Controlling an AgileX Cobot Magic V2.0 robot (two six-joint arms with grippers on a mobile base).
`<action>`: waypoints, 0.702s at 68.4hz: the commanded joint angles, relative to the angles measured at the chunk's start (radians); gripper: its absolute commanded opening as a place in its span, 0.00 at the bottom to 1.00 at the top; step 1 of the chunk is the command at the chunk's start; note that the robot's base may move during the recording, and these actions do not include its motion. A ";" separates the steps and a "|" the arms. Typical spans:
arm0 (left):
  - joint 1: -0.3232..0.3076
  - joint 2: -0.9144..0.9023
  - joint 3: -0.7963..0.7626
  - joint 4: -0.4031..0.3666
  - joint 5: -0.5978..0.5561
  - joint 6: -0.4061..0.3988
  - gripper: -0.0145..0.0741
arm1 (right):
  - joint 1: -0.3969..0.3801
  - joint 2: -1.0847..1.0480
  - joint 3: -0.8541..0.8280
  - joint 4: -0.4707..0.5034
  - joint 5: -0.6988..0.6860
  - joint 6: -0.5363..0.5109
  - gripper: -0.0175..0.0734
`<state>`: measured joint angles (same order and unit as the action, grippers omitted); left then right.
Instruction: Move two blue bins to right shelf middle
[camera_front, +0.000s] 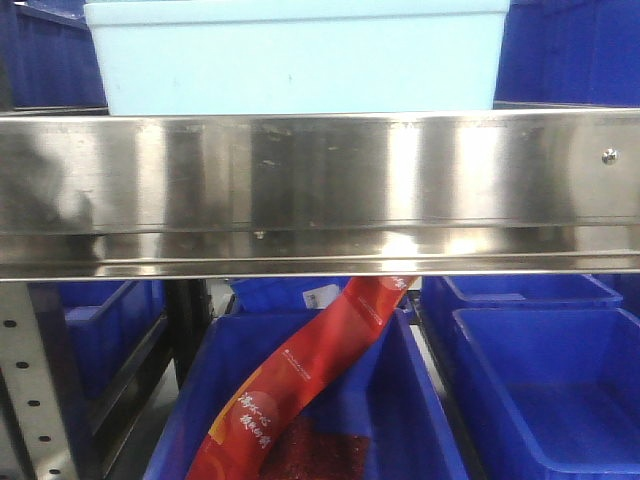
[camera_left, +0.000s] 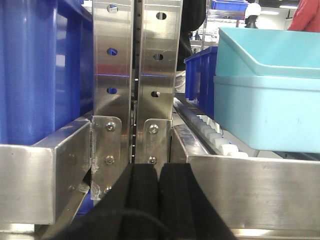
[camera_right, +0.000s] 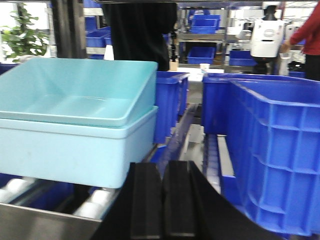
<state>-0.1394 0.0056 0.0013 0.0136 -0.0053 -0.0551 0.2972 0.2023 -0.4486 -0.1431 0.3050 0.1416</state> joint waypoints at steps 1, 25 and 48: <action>0.005 -0.006 -0.001 0.002 -0.023 0.000 0.04 | -0.062 -0.004 0.020 0.092 -0.026 -0.105 0.01; 0.005 -0.006 -0.001 0.002 -0.023 0.000 0.04 | -0.244 -0.076 0.252 0.202 -0.120 -0.164 0.01; 0.005 -0.006 -0.001 0.002 -0.023 0.000 0.04 | -0.245 -0.202 0.449 0.202 -0.232 -0.164 0.01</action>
<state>-0.1394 0.0056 0.0013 0.0136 -0.0053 -0.0551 0.0602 0.0084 -0.0075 0.0562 0.1397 -0.0153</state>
